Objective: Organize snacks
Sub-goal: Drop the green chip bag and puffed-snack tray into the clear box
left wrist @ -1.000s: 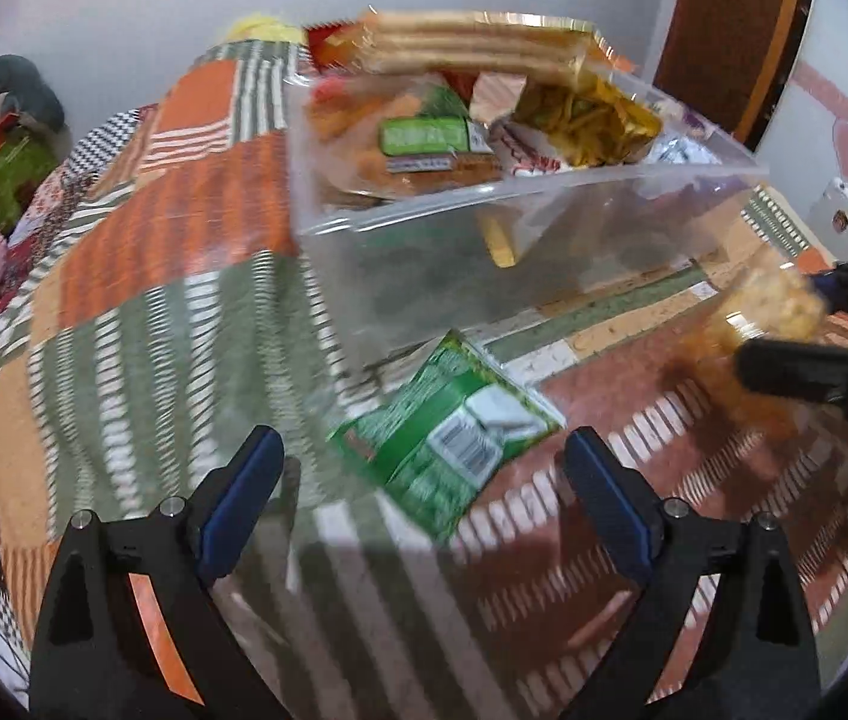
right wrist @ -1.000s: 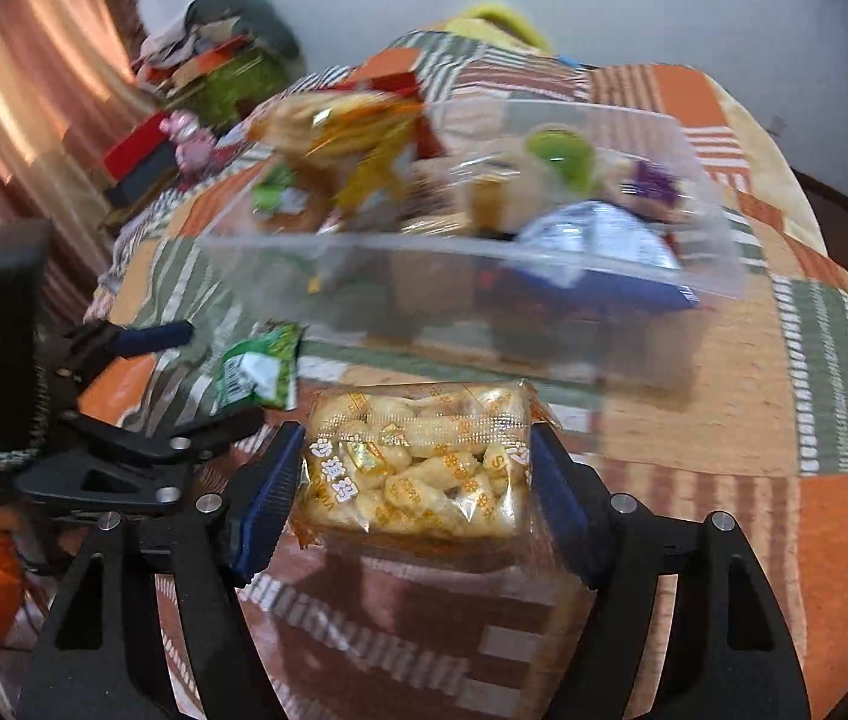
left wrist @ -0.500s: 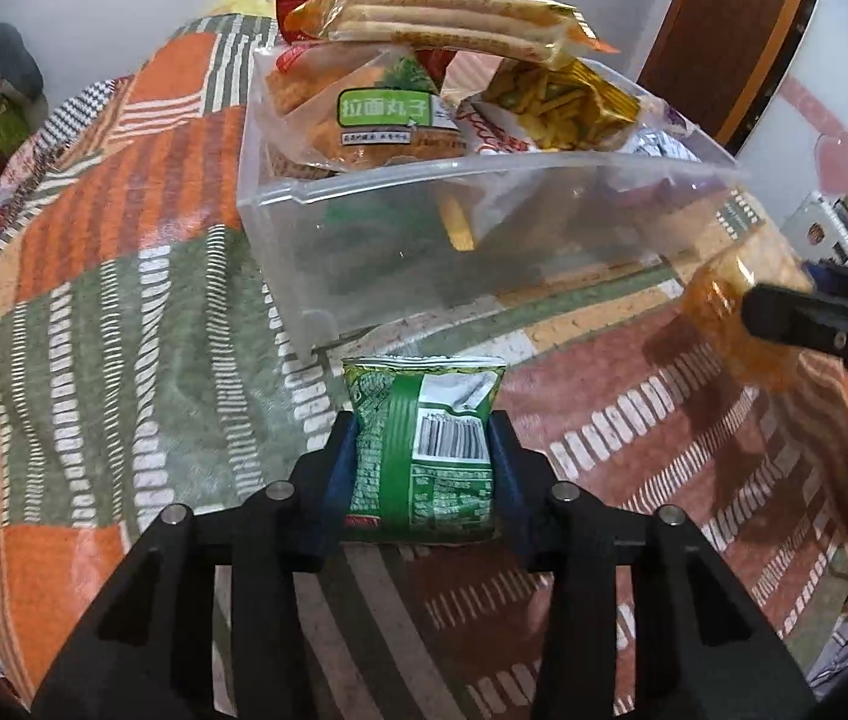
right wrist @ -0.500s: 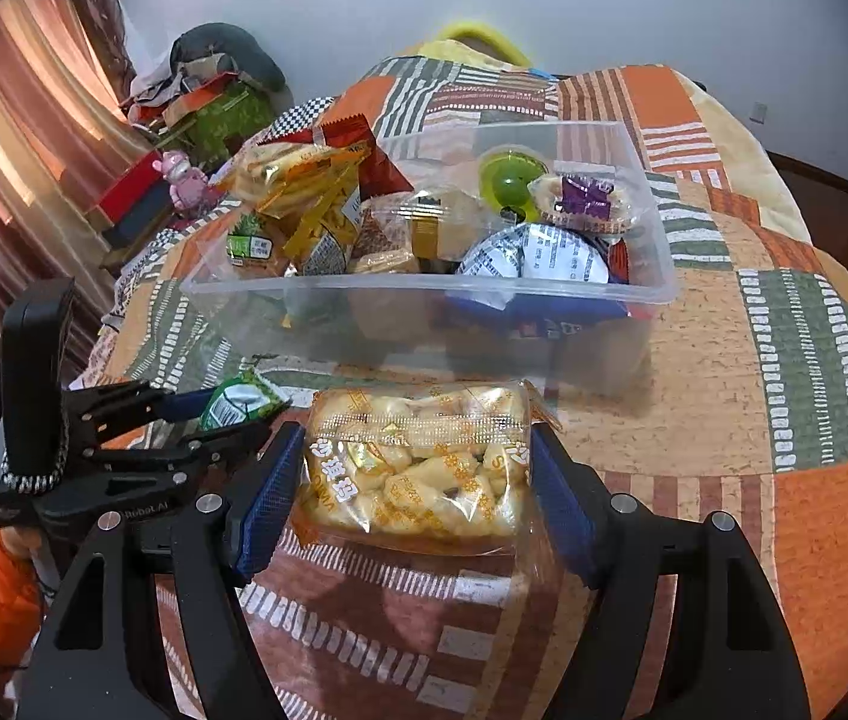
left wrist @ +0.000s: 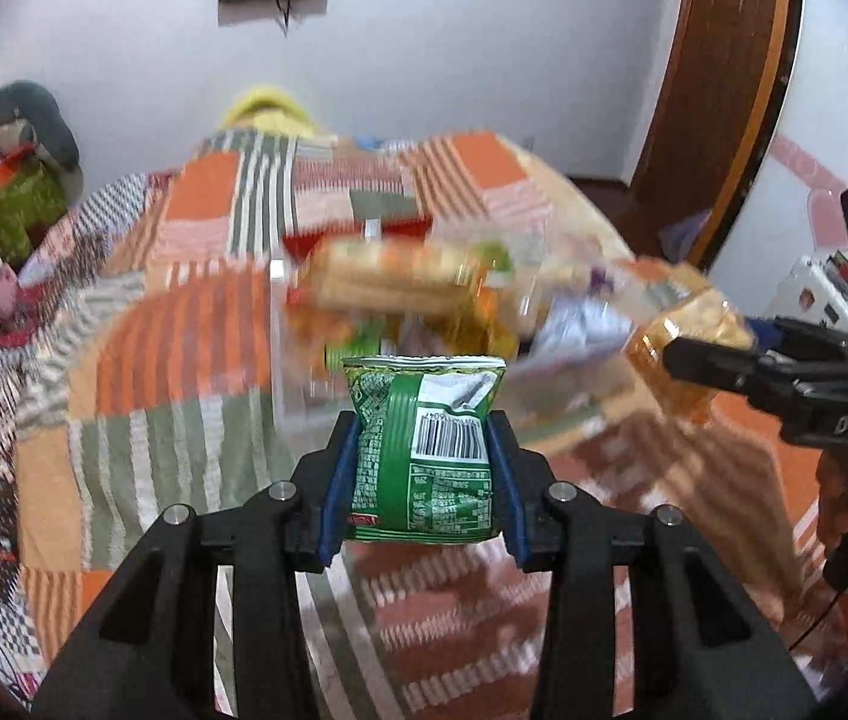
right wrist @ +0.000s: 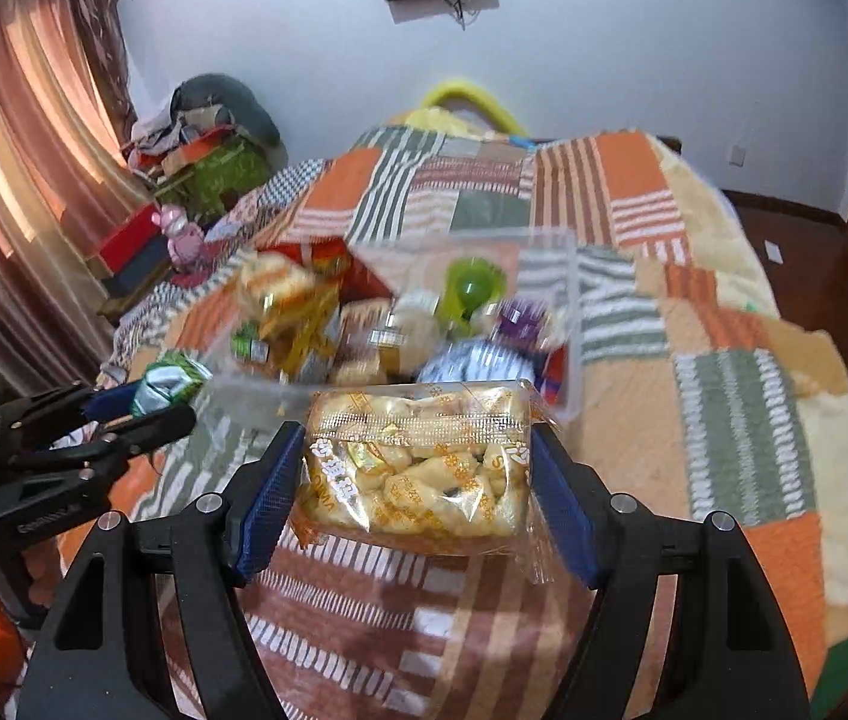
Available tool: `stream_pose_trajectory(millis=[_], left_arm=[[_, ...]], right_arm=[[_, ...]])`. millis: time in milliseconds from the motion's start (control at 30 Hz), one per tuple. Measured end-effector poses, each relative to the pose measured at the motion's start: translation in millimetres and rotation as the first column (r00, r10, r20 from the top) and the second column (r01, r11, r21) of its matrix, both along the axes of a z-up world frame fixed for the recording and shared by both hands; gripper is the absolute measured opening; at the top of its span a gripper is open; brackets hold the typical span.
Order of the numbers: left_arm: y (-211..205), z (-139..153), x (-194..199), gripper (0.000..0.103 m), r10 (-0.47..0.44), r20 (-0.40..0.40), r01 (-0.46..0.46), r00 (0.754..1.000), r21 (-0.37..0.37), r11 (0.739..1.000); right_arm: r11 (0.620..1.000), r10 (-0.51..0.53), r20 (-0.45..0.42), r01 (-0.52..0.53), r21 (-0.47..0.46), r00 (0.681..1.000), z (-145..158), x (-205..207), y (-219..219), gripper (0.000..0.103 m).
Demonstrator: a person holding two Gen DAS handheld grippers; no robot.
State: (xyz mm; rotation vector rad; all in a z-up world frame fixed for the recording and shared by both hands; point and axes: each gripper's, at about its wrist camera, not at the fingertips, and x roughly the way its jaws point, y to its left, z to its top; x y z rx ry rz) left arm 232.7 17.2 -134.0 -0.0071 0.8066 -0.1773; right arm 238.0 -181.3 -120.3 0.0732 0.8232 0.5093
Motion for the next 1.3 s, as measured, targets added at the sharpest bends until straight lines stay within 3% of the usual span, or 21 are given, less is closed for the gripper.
stream_pose_trajectory(millis=[300, 433, 900, 1133, 1300], left_arm=[[-15.8, 43.4, 34.7, 0.041, -0.005, 0.093, 0.008, 0.996, -0.028, 1.0], [-23.9, 48.3, 63.0, 0.041, -0.026, 0.08, 0.03, 0.996, -0.049, 0.998], [-37.8, 12.6, 138.7, 0.041, -0.01, -0.011, 0.01, 1.0, -0.014, 1.0], [-33.2, -2.1, 145.9, 0.05, 0.008, -0.047, -0.009, 0.999, -0.033, 0.999], [-28.3, 8.3, 133.3, 0.055, 0.012, -0.018, -0.012, 1.0, -0.043, 0.999]], right_arm=[[0.999, -0.036, 0.069, 0.035, 0.024, 0.997, 22.3, 24.5, -11.6, 0.071], [0.999, -0.046, 0.077, 0.045, 0.017, 0.996, 24.0, 41.2, -11.1, 0.071], [0.999, -0.03, 0.012, 0.031, -0.031, 0.999, -4.1, 93.9, 6.1, 0.071], [0.999, -0.021, -0.01, 0.021, -0.025, 1.0, -10.1, 99.0, 6.9, 0.072], [1.0, -0.016, -0.015, 0.016, -0.02, 1.0, -3.9, 92.6, 3.2, 0.072]])
